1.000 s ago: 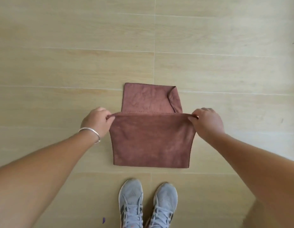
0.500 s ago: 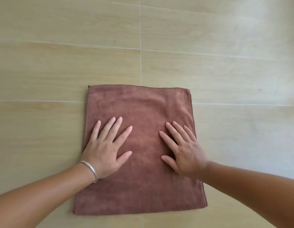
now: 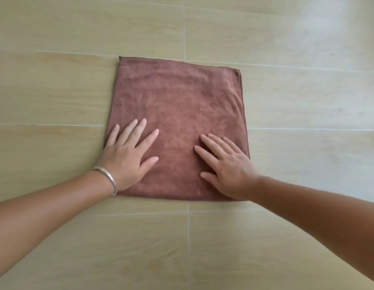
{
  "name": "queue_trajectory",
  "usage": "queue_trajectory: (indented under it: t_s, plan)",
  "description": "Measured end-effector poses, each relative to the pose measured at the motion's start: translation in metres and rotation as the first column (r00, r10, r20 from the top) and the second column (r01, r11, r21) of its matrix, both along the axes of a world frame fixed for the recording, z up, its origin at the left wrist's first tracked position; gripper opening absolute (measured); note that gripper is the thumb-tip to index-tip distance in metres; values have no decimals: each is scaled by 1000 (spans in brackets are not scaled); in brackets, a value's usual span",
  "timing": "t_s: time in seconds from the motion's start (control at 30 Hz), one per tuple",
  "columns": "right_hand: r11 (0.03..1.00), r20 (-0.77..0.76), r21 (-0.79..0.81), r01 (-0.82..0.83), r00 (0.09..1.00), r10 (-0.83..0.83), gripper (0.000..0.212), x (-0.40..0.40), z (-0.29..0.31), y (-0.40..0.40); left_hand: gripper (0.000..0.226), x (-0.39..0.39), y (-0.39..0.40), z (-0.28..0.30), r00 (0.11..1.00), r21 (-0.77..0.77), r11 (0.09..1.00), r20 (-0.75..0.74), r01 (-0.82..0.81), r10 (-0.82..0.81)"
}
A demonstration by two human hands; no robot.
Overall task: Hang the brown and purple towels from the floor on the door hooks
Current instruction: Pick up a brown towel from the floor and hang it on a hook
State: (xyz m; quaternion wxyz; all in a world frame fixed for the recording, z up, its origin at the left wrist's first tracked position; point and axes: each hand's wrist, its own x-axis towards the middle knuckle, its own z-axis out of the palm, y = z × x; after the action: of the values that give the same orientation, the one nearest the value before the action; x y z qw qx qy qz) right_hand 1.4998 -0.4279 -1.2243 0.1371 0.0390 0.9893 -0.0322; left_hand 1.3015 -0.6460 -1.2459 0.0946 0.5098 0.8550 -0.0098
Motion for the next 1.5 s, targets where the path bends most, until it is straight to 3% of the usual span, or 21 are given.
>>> queue_trajectory:
  t_s: [0.1, 0.2, 0.33, 0.47, 0.57, 0.7, 0.83, 0.93, 1.07, 1.17, 1.27, 1.37, 1.5]
  plan:
    - [986, 21, -2, -166, 986, 166, 74, 53, -7, -10, 75, 28, -59, 0, 990, -23, 990, -8, 142, -143]
    - [984, -13, -5, -177, 984, 177, 78, 80, -11, -13, 79, 37, -98, 5, 976, -62, 975, -1, 215, -216]
    - [993, -65, -12, -118, 991, 117, 64, 72, -16, 1, 60, 20, -92, 10, 979, 48, 979, 22, 200, -202]
    - [957, 16, 74, -280, 960, 280, 52, 56, 1, 20, 62, 2, -77, 25, 964, 63, 962, 24, 264, -266]
    - [993, 118, 28, -115, 987, 111, 51, 43, 46, 23, 67, 0, -70, 62, 973, 11, 975, 75, 220, -220]
    - [970, 68, -38, 242, 969, -239, 51, 39, 163, 23, 42, 2, -53, 164, 985, -31, 999, 171, 19, -13]
    - [933, 26, -52, 356, 934, -356, 47, 30, 309, 36, 42, -14, -21, 311, 974, 17, 989, 174, -150, 144]
    - [932, -23, -80, 354, 934, -356, 46, 20, 435, 49, 41, -31, -7, 436, 975, 86, 979, 143, -182, 169]
    - [970, 157, -35, 241, 960, -232, 48, 10, 614, 60, 36, -44, 1, 605, 993, -80, 995, 95, -67, 75]
    - [983, 116, 53, 175, 977, -180, 45, 5, 755, 69, 36, -56, 8, 737, 999, -116, 993, 21, 31, -29]
    - [989, 109, 102, 104, 987, -115, 46, -6, 878, 77, 36, -72, 17, 854, 998, -101, 994, 57, 46, -41]
    - [985, 60, 153, 80, 994, -91, 46, -11, 994, 81, 32, -78, 21, 968, 997, -106, 994, 71, 34, -26]
    - [945, 52, 324, 40, 997, -60, 49, -8, 1108, 79, 30, -76, 22, 1086, 998, -38, 998, -26, 58, -59]
